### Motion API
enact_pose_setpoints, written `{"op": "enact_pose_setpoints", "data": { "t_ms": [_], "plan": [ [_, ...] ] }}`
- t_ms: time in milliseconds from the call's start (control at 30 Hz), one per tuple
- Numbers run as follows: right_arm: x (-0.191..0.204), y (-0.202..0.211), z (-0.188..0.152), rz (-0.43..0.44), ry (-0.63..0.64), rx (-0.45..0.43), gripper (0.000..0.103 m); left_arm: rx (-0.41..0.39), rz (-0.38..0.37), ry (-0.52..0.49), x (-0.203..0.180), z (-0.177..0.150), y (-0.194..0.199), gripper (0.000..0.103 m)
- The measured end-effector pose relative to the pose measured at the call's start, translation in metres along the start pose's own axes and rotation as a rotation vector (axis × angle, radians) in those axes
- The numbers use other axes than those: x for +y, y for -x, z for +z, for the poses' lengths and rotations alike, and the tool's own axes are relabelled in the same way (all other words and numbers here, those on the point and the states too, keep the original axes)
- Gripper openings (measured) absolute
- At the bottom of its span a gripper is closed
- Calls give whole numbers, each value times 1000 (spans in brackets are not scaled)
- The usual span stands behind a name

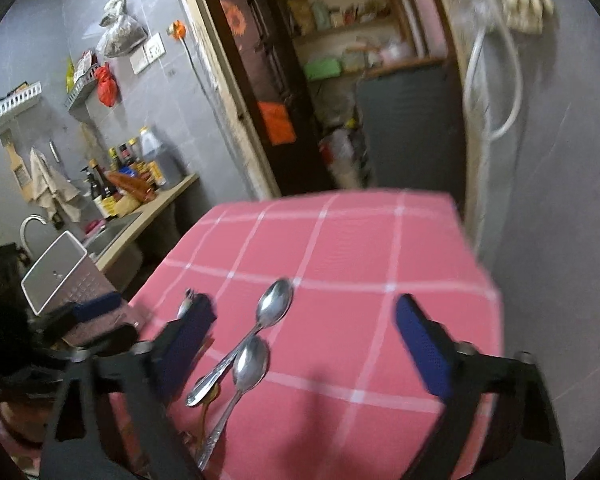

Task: Organize utensils
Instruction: 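Move the left tool to the wooden chopsticks and close on them, then lift the wooden chopsticks up off the table with the left tool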

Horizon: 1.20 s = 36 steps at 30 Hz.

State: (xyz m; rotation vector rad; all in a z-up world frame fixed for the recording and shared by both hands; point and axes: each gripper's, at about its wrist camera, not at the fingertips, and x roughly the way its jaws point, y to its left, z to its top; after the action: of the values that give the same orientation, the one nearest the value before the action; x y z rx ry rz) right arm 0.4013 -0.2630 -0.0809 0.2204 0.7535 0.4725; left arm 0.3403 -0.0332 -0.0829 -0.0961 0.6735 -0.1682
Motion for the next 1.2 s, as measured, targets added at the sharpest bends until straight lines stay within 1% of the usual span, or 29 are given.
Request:
{"op": "enact_pose_setpoints", "data": {
  "t_ms": [67,100,133,167,200,333,533,600,633,700,833,867,967,1067,1200],
  "plan": [
    [-3,-20,-7,48,-27,57,60,44,-19,18,2,-3,-12,64],
    [-3,-26,-11,60,-29,75,56,69,-25,30,4,-5,-18,61],
    [-2,-36,-15,74,-30,105,54,94,-30,45,6,-6,-25,56],
    [1,-44,-19,93,-25,130,48,118,-39,60,9,-8,-31,50],
    [3,-50,-23,108,-20,150,43,134,-45,71,11,-9,-35,49],
    [14,-70,-33,135,15,212,35,212,-55,100,19,-17,-53,38],
    [24,-94,-38,164,45,302,32,298,-86,145,27,-23,-66,36],
    [27,-100,-37,175,52,322,28,331,-88,150,28,-23,-71,34],
    [28,-103,-37,177,55,329,27,355,-89,151,31,-22,-75,32],
    [30,-108,-37,186,63,347,24,368,-98,158,33,-21,-77,29],
    [36,-117,-35,210,86,378,24,411,-113,178,39,-16,-84,22],
    [35,-118,-34,212,92,388,24,420,-115,181,40,-16,-84,19],
    [39,-122,-30,206,105,424,24,456,-115,190,43,-13,-87,11],
    [41,-124,-29,188,109,454,24,494,-137,207,46,-10,-90,9],
    [47,-124,-28,159,119,487,24,533,-158,200,43,-8,-94,8]
  ]
}}
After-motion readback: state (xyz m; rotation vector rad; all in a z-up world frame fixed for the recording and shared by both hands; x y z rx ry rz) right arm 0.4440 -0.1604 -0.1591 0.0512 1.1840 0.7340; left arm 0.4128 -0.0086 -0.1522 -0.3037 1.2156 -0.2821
